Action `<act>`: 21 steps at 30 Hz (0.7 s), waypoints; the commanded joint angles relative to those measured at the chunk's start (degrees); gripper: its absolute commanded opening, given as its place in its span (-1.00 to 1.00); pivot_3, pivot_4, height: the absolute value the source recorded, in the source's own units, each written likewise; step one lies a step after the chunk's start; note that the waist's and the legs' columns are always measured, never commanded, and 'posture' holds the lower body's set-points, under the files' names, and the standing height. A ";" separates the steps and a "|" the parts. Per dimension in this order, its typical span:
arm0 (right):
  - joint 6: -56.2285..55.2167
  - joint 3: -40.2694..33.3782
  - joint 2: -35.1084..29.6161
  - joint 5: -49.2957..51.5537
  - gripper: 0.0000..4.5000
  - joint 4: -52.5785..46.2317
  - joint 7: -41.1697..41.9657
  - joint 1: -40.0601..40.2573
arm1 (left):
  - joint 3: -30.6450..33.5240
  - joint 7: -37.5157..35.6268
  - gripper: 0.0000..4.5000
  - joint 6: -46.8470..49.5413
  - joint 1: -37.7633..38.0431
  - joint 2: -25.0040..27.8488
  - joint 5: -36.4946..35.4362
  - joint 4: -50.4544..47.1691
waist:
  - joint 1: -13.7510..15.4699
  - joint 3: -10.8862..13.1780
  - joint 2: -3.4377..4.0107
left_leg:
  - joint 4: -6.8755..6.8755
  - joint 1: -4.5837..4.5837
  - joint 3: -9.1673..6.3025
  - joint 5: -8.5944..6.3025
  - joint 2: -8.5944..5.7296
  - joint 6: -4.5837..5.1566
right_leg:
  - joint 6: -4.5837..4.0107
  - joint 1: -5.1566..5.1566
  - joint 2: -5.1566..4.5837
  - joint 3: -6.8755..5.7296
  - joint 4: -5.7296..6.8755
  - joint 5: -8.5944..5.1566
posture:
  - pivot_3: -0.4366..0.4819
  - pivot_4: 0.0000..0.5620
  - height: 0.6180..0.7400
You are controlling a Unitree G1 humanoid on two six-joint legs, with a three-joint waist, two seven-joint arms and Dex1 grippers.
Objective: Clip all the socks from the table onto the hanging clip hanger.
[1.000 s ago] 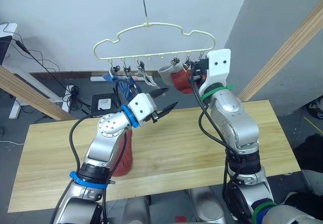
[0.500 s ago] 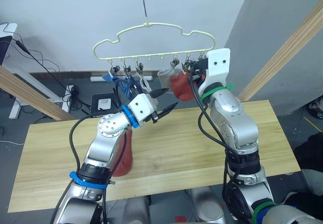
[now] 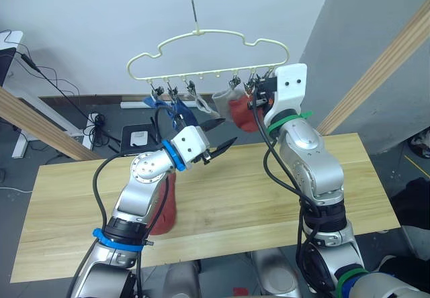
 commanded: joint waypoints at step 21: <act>1.12 1.85 -0.42 -0.25 -0.03 -1.94 1.69 -0.50 | -0.33 -0.41 0.21 -2.16 0.31 0.20 0.20 0.14 | 0.00 0.00 0.00 | 0.02 0.00 0.00 0.00 0.00 0.00 | -0.01 0.00 0.00 0.00 0.03 0.00 | -0.52 0.03 0.88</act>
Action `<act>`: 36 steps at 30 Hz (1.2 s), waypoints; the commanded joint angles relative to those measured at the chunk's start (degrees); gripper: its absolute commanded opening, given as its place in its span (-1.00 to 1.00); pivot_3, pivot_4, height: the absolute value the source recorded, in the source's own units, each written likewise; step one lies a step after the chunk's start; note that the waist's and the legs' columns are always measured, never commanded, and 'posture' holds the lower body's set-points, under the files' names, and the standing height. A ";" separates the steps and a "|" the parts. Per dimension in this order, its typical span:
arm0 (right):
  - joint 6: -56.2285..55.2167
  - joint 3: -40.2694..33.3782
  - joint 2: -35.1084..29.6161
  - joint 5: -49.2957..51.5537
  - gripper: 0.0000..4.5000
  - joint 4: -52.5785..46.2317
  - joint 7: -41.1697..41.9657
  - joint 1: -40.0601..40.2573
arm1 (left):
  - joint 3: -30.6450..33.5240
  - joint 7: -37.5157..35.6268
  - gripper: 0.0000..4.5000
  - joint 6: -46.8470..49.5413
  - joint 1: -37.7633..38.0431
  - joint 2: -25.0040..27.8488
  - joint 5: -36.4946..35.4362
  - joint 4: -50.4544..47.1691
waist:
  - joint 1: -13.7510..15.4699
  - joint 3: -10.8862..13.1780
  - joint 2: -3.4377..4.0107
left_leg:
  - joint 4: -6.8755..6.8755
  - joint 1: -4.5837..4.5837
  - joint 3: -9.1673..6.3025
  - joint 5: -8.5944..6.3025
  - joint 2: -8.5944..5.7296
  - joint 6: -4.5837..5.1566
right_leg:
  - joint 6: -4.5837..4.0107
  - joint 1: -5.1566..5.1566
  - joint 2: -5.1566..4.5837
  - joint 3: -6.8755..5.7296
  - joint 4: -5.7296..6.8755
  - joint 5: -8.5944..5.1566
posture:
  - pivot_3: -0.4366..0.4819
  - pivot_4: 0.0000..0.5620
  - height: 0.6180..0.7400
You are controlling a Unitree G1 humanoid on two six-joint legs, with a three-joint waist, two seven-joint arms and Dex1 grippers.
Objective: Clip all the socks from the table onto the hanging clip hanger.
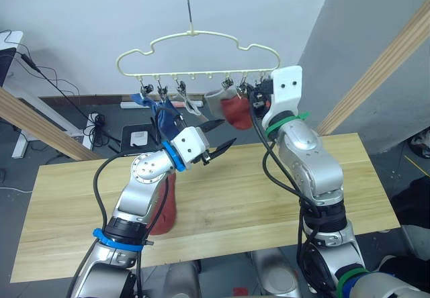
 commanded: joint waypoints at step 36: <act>-4.45 0.44 0.99 -0.35 -0.99 1.87 2.15 -2.50 | 0.11 -0.33 0.21 -1.96 1.69 0.66 0.16 -1.46 | 0.02 0.00 0.00 | 0.03 0.01 -0.01 0.00 0.00 0.00 | -0.01 0.00 0.00 -0.01 0.08 0.00 | -0.51 0.02 0.88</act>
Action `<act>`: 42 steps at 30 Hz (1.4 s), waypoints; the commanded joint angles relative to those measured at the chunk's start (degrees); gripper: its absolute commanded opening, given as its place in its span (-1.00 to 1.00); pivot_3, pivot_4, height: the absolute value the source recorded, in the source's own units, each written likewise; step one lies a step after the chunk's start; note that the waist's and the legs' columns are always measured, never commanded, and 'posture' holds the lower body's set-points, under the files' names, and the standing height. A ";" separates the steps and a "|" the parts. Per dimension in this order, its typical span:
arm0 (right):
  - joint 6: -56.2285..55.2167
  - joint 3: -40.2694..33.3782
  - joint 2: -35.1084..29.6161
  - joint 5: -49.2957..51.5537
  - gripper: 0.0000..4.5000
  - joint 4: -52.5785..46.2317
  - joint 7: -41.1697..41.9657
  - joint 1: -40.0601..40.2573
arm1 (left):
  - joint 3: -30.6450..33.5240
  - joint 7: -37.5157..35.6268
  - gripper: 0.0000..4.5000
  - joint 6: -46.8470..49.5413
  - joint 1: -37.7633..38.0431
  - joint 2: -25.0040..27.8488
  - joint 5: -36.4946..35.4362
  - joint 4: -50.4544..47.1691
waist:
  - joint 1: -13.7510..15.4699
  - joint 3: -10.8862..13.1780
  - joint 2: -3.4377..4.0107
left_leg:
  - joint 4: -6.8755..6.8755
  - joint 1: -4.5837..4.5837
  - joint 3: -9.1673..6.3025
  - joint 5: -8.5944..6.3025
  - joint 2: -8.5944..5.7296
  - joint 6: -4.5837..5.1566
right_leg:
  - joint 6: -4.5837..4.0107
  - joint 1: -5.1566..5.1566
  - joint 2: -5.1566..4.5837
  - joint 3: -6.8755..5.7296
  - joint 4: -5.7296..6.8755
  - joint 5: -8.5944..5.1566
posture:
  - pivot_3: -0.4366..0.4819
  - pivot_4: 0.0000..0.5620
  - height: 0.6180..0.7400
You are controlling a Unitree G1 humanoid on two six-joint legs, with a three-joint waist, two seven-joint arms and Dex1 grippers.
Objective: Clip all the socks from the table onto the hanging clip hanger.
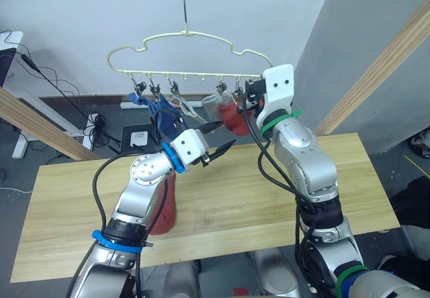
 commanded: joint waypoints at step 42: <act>0.38 -0.05 -0.98 -0.02 -1.00 -2.51 1.50 -0.89 | 15.82 29.18 0.13 31.09 23.38 -7.75 -2.08 -0.21 | -0.06 -0.01 0.00 | 0.01 0.10 0.01 0.00 -0.01 -0.01 | 0.00 0.01 -0.02 0.00 0.17 0.00 | -0.52 0.06 0.88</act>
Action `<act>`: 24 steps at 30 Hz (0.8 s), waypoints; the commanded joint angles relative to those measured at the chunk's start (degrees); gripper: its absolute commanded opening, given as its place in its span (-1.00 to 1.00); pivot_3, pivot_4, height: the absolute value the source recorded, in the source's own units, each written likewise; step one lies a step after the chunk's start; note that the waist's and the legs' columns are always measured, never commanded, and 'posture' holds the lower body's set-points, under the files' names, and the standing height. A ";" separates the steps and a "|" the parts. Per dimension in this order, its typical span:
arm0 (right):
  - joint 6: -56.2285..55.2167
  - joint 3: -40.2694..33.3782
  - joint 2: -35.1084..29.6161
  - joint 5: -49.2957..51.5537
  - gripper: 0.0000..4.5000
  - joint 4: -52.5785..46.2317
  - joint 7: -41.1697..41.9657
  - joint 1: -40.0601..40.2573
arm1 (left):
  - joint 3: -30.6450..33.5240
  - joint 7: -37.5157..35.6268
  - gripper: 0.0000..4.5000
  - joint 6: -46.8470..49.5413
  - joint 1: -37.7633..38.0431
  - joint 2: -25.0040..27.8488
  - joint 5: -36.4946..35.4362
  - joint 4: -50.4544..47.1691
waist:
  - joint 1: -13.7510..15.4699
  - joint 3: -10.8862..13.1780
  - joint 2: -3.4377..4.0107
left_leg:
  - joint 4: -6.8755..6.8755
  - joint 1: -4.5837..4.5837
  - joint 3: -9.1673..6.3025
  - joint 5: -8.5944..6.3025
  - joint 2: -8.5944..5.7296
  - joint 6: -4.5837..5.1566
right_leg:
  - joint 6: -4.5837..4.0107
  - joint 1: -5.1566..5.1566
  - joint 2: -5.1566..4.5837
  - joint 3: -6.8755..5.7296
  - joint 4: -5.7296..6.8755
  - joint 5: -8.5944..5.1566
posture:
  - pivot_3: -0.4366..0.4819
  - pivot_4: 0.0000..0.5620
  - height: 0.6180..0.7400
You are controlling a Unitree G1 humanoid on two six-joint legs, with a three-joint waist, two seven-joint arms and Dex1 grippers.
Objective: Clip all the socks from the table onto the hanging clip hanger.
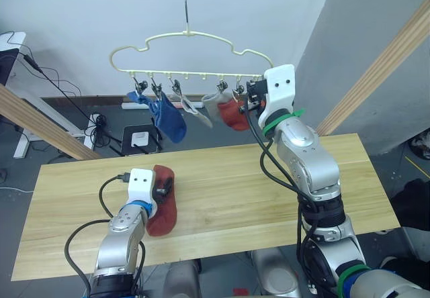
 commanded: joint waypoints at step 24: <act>0.16 -0.20 -0.61 -0.61 -1.00 -3.31 -0.33 -0.62 | -24.80 -28.23 -0.96 -35.63 -21.96 1.54 8.14 11.53 | -0.02 0.00 -0.01 | -0.02 -0.07 0.06 0.00 -0.01 0.00 | -0.01 -0.01 -0.01 0.03 -0.15 0.00 | -0.62 0.04 0.88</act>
